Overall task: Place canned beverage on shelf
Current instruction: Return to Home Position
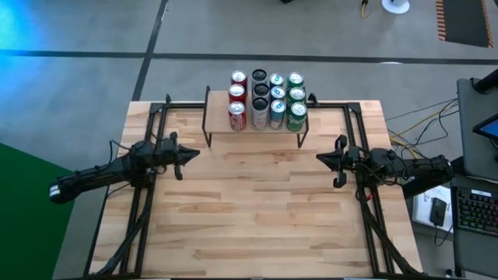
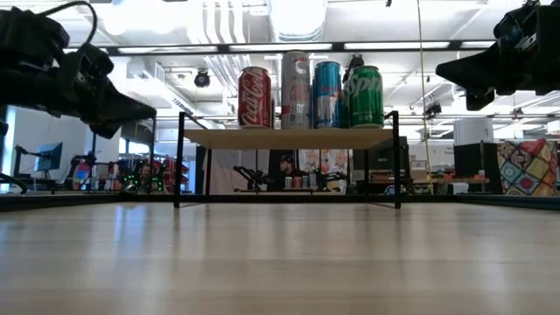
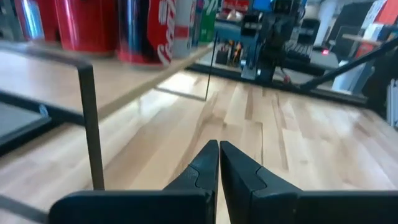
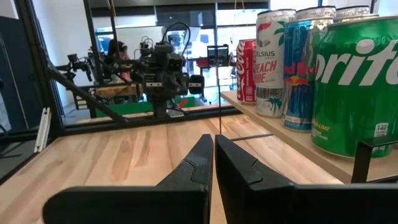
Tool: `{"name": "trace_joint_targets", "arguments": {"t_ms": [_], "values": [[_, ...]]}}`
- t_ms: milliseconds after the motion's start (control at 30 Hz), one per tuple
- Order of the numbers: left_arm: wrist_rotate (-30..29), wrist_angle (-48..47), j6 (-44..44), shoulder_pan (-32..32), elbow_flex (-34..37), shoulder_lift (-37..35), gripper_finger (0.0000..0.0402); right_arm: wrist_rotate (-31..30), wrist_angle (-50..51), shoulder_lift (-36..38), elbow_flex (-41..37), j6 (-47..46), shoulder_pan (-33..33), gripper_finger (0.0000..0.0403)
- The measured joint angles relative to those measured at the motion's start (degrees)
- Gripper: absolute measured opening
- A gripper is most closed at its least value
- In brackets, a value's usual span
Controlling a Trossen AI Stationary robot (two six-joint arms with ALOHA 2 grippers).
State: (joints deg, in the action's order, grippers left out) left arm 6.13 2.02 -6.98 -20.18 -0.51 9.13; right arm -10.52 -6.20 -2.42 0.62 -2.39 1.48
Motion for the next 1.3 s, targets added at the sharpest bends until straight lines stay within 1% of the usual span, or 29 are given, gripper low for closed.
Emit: {"name": "trace_joint_targets", "arguments": {"t_ms": [167, 233, 333, 433, 500, 667, 767, 833, 1300], "values": [[0.6, 0.5, 0.4, 0.0, 0.0, 2.9, 0.0, 0.0, 0.0, 0.0, 0.0, 0.0, 0.0, 0.0009], [0.8, 3.6, 0.6, 0.0, 0.0, 3.1, 0.0, 0.0, 0.0, 0.0, 0.0, 0.3, 0.0, 0.0009], [2.8, 7.1, 2.3, 0.0, -0.1, 2.0, 0.0, 0.0, 0.0, 0.0, 0.0, 3.5, 0.0, 0.0009], [5.2, 8.8, 3.8, 0.0, -0.2, -0.4, 0.0, 0.0, 0.0, 0.0, 0.0, 4.3, 0.0, 0.0009], [5.6, 8.1, 4.6, 0.0, -0.2, -2.4, 0.0, 0.0, 0.0, 0.0, 0.0, 4.4, 0.0, 0.0009], [5.6, 1.5, 4.7, 0.0, 0.0, -7.1, 0.0, 0.0, 0.0, 0.0, 0.0, 3.4, 0.0, 0.0009], [5.8, 1.0, 3.8, 0.2, 0.0, -8.8, 0.0, 0.0, 0.0, 0.0, 0.0, 3.0, 0.0, 0.0009], [7.0, 1.2, 3.8, 0.2, 0.0, -9.2, 0.0, 0.0, 0.0, 0.0, 0.0, 3.0, 0.0, 0.0009], [7.0, 1.3, 4.9, 0.2, 0.0, -9.1, 0.0, 0.0, 0.0, 0.0, -0.1, 3.0, 0.0, 0.0009]]}}
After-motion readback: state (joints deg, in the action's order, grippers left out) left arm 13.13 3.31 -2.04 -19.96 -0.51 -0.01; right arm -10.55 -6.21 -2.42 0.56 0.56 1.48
